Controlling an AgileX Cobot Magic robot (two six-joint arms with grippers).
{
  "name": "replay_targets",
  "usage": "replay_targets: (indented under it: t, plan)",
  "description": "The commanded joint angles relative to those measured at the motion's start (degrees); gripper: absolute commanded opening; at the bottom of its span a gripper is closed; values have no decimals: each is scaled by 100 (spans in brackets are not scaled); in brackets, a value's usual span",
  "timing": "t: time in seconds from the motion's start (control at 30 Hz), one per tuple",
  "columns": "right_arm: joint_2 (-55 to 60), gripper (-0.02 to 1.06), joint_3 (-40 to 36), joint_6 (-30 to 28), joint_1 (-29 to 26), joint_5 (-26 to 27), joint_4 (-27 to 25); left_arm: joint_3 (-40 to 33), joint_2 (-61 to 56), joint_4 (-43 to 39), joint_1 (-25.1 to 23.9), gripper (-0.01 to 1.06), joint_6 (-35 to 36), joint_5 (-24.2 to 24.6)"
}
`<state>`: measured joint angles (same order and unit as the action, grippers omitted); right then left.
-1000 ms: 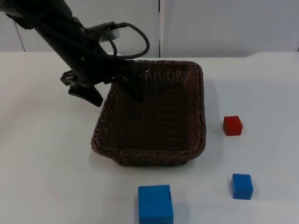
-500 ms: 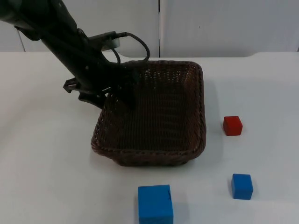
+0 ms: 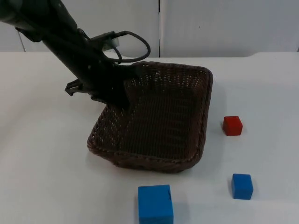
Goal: Pick up the basket with the left hand and place the largest block into the basket with the right hand.
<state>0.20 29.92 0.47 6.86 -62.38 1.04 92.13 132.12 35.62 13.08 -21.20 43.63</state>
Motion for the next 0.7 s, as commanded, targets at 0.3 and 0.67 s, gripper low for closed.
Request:
replay_targets:
  t: [0.3,0.67]
  plan:
    - [-20,105,-42,32,-42,63,39,30,-963,197,-129,0,570,115]
    - [-20,105,-42,32,-42,63,39,-180,-2082,600,-847,0,602,1319]
